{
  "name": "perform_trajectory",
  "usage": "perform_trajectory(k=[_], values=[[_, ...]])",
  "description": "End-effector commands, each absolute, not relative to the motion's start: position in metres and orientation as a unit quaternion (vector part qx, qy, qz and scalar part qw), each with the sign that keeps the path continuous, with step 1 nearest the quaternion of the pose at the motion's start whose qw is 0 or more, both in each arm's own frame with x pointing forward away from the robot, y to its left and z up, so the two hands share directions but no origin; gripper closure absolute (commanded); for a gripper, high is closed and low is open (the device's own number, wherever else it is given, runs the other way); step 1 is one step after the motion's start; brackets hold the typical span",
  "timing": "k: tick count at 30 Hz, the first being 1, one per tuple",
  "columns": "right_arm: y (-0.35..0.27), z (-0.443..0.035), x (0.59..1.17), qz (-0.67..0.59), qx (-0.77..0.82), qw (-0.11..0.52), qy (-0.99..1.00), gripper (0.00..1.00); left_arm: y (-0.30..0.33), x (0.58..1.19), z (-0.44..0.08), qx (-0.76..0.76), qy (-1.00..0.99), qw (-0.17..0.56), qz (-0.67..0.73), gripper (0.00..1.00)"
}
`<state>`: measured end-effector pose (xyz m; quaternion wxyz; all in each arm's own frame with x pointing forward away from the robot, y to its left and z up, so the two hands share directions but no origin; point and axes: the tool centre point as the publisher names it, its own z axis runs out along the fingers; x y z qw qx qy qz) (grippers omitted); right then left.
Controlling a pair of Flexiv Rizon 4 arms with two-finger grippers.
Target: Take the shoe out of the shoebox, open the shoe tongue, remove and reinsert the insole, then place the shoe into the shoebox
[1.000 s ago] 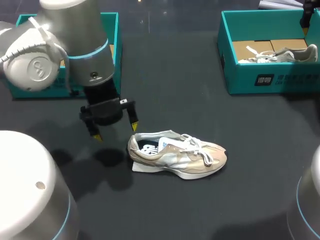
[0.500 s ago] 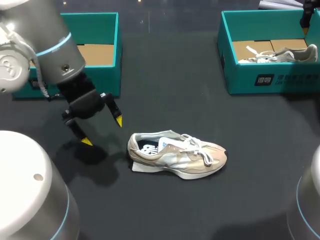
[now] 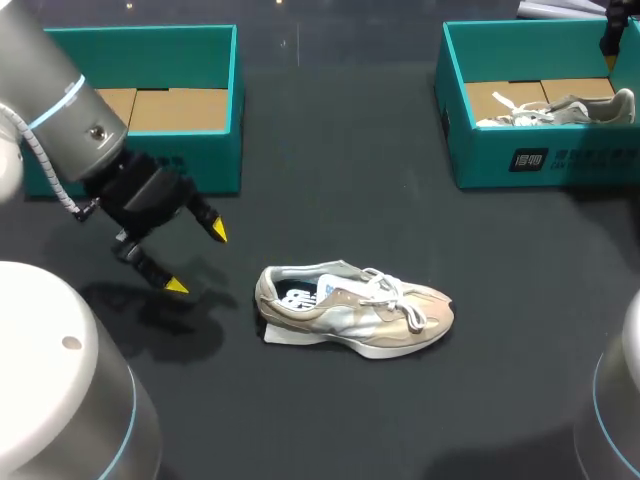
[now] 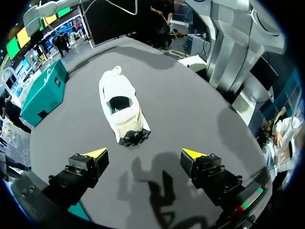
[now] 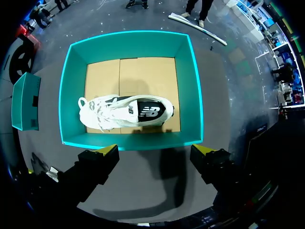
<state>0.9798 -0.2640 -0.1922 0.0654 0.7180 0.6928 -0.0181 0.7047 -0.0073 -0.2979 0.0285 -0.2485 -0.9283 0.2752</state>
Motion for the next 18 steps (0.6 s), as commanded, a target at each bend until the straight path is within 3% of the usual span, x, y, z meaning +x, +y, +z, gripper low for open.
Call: perform_trajectory(k=[1, 8, 18], values=[[-0.264, -0.192, 0.980, -0.018, 0.718, 0.065, 0.692, 0.00, -0.004, 0.703, -0.308, -0.208, -0.928, 0.027, 0.308, 0.00], [-0.264, -0.192, 0.980, -0.018, 0.718, 0.065, 0.692, 0.00, 0.002, 0.691, -0.325, -0.173, -0.920, -0.006, 0.352, 0.00], [-0.264, -0.192, 0.980, -0.018, 0.718, 0.065, 0.692, 0.00, 0.003, 0.691, -0.330, -0.162, -0.909, 0.015, 0.384, 0.00]])
